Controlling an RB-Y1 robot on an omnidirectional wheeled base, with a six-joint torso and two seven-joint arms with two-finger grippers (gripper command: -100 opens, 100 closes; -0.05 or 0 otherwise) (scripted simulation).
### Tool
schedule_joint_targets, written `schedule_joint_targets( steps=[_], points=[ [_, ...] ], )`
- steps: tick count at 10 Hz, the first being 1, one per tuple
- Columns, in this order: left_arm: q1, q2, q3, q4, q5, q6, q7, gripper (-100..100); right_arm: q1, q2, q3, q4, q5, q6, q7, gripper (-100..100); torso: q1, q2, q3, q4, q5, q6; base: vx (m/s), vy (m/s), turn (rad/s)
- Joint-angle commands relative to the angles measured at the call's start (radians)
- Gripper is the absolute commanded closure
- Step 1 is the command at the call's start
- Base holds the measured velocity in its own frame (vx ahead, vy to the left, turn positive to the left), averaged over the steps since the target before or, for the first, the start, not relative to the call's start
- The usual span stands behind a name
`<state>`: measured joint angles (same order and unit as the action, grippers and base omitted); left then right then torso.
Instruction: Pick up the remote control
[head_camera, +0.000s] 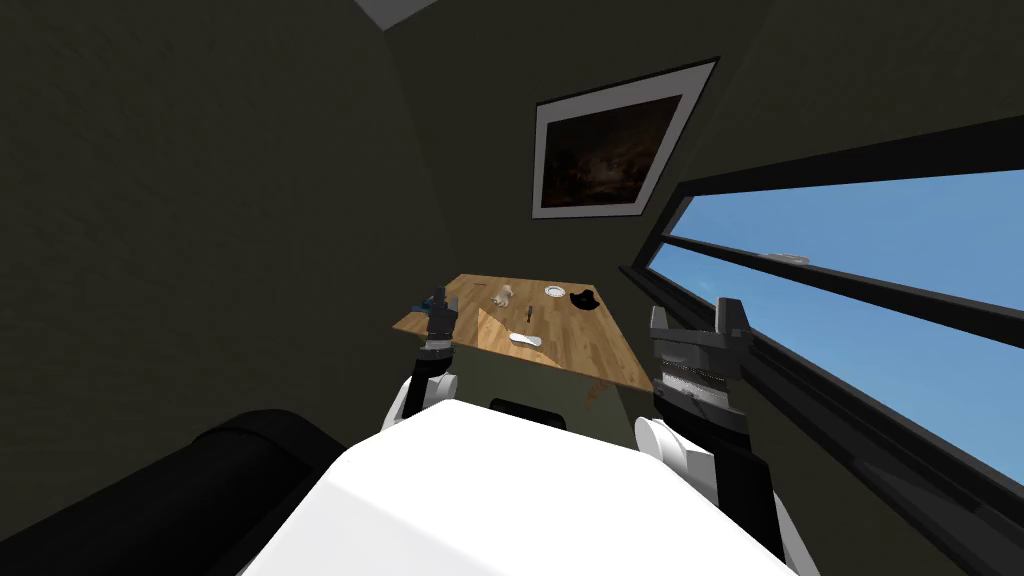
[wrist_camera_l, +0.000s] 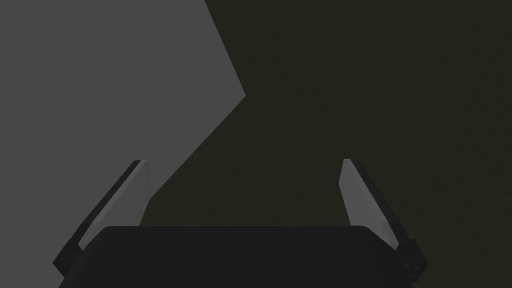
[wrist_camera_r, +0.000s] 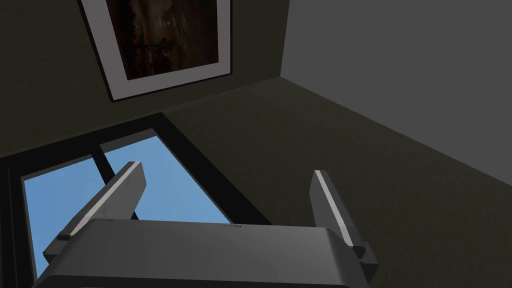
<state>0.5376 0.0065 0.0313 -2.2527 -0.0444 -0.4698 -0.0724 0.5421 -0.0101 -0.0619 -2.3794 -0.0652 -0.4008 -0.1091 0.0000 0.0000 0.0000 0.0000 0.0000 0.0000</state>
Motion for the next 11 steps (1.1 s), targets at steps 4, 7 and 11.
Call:
schedule_joint_targets(
  steps=[4,7,11],
  points=[
    [-0.034,0.101,0.035,0.044,0.030,0.126,0.013,-100,0.000,0.000,0.000,0.000,0.000,0.000,0.000,0,0.001,0.001,0.000,0.000,0.000,0.000,-0.012,0.007,-0.098],
    [-0.057,0.133,0.057,0.074,0.050,0.217,0.023,-100,0.000,0.000,0.000,0.000,0.000,0.000,0.000,0,0.001,0.000,0.000,0.000,0.000,0.000,-0.008,0.008,-0.097],
    [-0.083,0.160,0.083,0.111,0.073,0.315,0.038,-100,0.000,0.000,0.000,0.000,0.000,0.000,0.000,0,0.001,0.000,0.000,0.000,0.000,0.000,-0.003,0.005,-0.084]
  ],
)
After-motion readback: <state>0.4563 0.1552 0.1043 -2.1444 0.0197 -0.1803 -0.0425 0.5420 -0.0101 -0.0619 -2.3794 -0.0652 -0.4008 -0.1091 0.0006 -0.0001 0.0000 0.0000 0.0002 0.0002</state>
